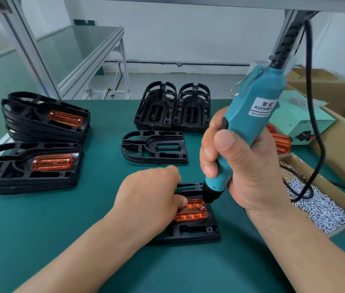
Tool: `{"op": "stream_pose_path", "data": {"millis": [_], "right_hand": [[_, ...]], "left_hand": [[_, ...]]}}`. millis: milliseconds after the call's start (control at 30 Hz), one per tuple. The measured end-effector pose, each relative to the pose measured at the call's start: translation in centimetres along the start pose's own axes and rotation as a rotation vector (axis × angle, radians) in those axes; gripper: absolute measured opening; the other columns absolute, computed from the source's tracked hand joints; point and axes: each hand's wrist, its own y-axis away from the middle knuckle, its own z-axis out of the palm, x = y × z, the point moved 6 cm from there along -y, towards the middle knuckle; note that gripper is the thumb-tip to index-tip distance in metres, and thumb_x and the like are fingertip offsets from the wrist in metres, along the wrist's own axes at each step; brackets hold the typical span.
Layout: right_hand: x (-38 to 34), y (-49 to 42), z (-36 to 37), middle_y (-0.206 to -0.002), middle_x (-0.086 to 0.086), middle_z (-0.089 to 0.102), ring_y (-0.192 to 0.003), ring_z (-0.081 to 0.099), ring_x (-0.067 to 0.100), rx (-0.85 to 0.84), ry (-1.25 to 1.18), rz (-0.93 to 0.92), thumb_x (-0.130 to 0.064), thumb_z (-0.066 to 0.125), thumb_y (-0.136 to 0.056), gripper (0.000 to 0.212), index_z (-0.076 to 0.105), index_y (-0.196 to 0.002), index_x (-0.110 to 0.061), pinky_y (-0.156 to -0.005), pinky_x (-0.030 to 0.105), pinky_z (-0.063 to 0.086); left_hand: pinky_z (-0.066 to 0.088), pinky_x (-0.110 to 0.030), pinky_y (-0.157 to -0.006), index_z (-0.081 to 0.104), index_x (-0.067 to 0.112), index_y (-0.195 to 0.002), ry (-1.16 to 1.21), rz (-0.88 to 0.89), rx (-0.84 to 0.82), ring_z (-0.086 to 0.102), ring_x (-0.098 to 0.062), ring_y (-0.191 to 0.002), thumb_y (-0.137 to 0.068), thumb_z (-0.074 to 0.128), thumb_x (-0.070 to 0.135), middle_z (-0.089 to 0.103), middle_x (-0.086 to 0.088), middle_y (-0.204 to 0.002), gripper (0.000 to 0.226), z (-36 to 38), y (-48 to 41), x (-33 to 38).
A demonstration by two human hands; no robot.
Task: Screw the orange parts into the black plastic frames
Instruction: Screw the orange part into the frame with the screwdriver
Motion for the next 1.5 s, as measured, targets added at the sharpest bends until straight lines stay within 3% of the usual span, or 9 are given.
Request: {"op": "stream_pose_path", "data": {"millis": [367, 667, 833, 933, 1033, 1133, 1267, 1400, 1500], "right_hand": [[-0.1, 0.0, -0.5, -0.088, 0.008, 0.069, -0.054, 0.059, 0.023, 0.037, -0.04, 0.014, -0.049, 0.076, -0.094, 0.038, 0.064, -0.11, -0.017, -0.057, 0.029, 0.048], [-1.5, -1.5, 0.4, -0.087, 0.008, 0.067, -0.052, 0.058, 0.021, 0.14, -0.073, 0.007, -0.049, 0.073, -0.096, 0.038, 0.063, -0.107, -0.014, -0.053, 0.029, 0.047], [0.1, -3.0, 0.5, -0.083, 0.005, 0.066, -0.054, 0.058, 0.015, 0.266, -0.298, 0.17, -0.045, 0.058, -0.108, 0.034, 0.059, -0.109, -0.011, -0.049, 0.026, 0.048], [2.3, -3.4, 0.8, -0.082, 0.005, 0.066, -0.057, 0.058, 0.013, 0.351, -0.44, 0.288, -0.048, 0.063, -0.104, 0.038, 0.057, -0.111, -0.011, -0.049, 0.023, 0.049], [4.4, -3.1, 0.3, -0.081, 0.006, 0.065, -0.056, 0.057, 0.013, 0.42, -0.485, 0.342, -0.048, 0.065, -0.102, 0.039, 0.057, -0.111, -0.011, -0.048, 0.023, 0.05], [5.7, -2.5, -0.7, -0.081, 0.006, 0.066, -0.056, 0.057, 0.013, 0.461, -0.496, 0.367, -0.05, 0.065, -0.101, 0.042, 0.057, -0.113, -0.01, -0.048, 0.023, 0.05], [6.6, -1.8, -1.7, -0.079, 0.008, 0.066, -0.053, 0.058, 0.014, 0.487, -0.449, 0.388, -0.052, 0.067, -0.096, 0.045, 0.059, -0.109, -0.009, -0.046, 0.025, 0.049], [6.9, -1.4, -1.7, -0.079, 0.008, 0.067, -0.053, 0.058, 0.015, 0.492, -0.434, 0.394, -0.055, 0.07, -0.089, 0.051, 0.059, -0.109, -0.009, -0.046, 0.026, 0.049], [7.2, -1.2, -1.6, -0.08, 0.008, 0.067, -0.054, 0.058, 0.015, 0.487, -0.428, 0.392, -0.055, 0.071, -0.091, 0.051, 0.058, -0.111, -0.01, -0.047, 0.026, 0.05]], "left_hand": [[0.039, -0.033, -0.06, 0.055, 0.034, -0.109, -0.002, 0.003, -0.005, 0.062, -0.018, -0.081, -0.09, 0.067, 0.06, 0.062, 0.01, -0.082, 0.034, -0.2, 0.1, 0.3], [0.049, -0.034, -0.064, 0.054, 0.034, -0.107, -0.017, 0.011, -0.017, 0.063, -0.018, -0.081, -0.09, 0.065, 0.059, 0.063, 0.01, -0.084, 0.032, -0.2, 0.1, 0.3], [0.036, -0.031, -0.053, 0.046, 0.035, -0.096, -0.011, 0.017, -0.01, 0.052, -0.015, -0.067, -0.089, 0.063, 0.056, 0.055, 0.011, -0.074, 0.028, -0.5, 0.2, 0.2], [0.043, -0.03, -0.055, 0.034, 0.036, -0.085, 0.006, 0.033, 0.009, 0.059, -0.016, -0.07, -0.089, 0.063, 0.056, 0.057, 0.008, -0.073, 0.036, -0.5, 0.3, 0.1], [0.038, -0.025, -0.053, 0.031, 0.043, -0.097, 0.078, 0.06, 0.044, 0.051, -0.011, -0.064, -0.09, 0.062, 0.061, 0.056, 0.011, -0.069, 0.037, -0.7, 0.3, -0.1], [0.03, -0.02, -0.05, 0.05, 0.047, -0.116, 0.275, 0.044, 0.066, 0.05, -0.009, -0.063, -0.095, 0.057, 0.054, 0.055, 0.009, -0.066, 0.024, -1.4, 0.1, -0.7], [0.037, -0.017, -0.049, 0.067, 0.041, -0.1, 0.694, -0.067, 0.072, 0.051, -0.001, -0.056, -0.102, 0.055, 0.045, 0.058, 0.016, -0.067, 0.012, -1.8, -0.7, -2.5], [0.04, -0.023, -0.047, 0.079, 0.008, -0.106, 1.663, -0.343, -0.127, 0.049, -0.012, -0.062, -0.103, 0.049, 0.0, 0.062, -0.007, -0.085, 0.031, -1.0, -1.1, -3.2], [0.043, -0.021, -0.046, 0.078, -0.004, -0.105, 1.81, -0.359, -0.256, 0.054, -0.013, -0.063, -0.1, 0.046, -0.009, 0.067, -0.014, -0.092, 0.033, -0.7, -1.1, -2.8]]}}
